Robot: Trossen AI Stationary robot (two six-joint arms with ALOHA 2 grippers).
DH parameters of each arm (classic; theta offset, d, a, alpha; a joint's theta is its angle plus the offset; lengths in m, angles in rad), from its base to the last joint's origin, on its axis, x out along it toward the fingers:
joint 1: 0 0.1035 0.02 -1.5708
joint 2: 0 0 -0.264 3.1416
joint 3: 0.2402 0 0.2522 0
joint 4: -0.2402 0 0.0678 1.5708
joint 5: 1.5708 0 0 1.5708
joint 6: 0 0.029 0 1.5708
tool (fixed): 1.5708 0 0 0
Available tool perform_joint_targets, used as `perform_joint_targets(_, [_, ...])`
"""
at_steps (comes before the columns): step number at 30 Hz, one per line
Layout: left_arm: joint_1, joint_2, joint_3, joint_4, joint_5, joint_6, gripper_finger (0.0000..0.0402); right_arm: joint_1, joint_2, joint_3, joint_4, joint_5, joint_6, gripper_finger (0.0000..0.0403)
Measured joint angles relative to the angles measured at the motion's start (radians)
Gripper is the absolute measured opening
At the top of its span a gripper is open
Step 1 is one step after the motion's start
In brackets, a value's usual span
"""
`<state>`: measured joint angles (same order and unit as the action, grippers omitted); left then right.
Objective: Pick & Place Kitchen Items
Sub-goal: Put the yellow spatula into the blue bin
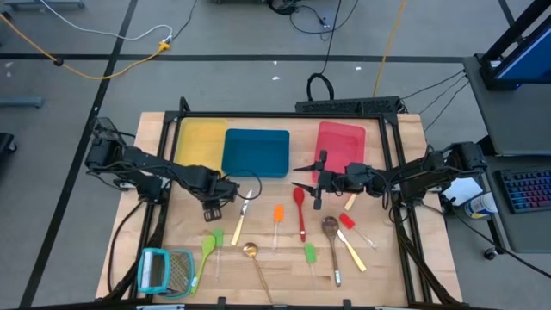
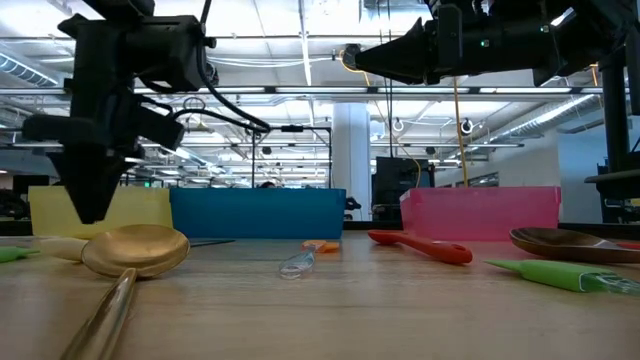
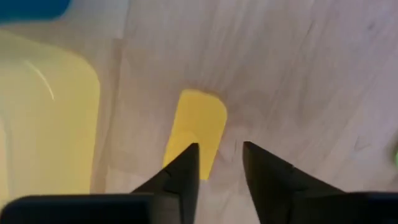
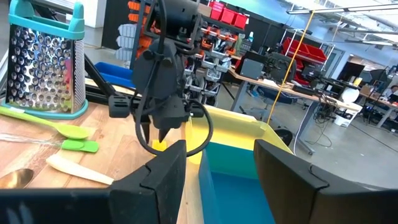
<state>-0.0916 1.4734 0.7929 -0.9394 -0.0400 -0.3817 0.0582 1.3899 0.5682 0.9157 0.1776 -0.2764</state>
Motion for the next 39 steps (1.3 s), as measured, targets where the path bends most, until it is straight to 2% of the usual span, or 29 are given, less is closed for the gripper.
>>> perform_joint_targets(7, [0.020,-0.001,0.000,0.006,-0.040,0.050,0.0220,0.000,0.000,0.000,0.000,0.000,0.002,0.0183])
perform_joint_targets(11, [0.033,0.007,-0.005,0.017,-0.039,0.068,0.0250,0.000,0.000,0.000,0.000,0.000,0.003,0.0183])
perform_joint_targets(20, [0.070,0.020,-0.115,0.048,-0.018,0.092,0.0257,0.000,0.000,0.000,-0.002,0.000,0.029,0.0183])
perform_joint_targets(23, [0.082,0.018,-0.139,0.118,0.016,0.119,0.0257,0.000,0.000,0.000,-0.002,0.000,0.029,0.0183])
perform_joint_targets(27, [0.097,0.018,-0.145,0.150,0.044,0.145,0.0230,0.000,0.000,0.000,-0.007,0.000,0.029,0.0183])
perform_joint_targets(32, [0.115,0.020,-0.146,0.159,0.133,0.096,0.0152,0.000,0.000,0.000,-0.009,0.000,0.029,0.0183])
perform_joint_targets(35, [0.114,0.020,-0.147,0.162,0.141,0.089,0.0108,0.000,0.000,0.000,-0.009,0.000,0.029,0.0183])
perform_joint_targets(39, [0.114,0.014,-0.147,0.163,0.148,0.065,0.0090,0.000,0.000,0.000,-0.009,0.000,0.029,0.0183])
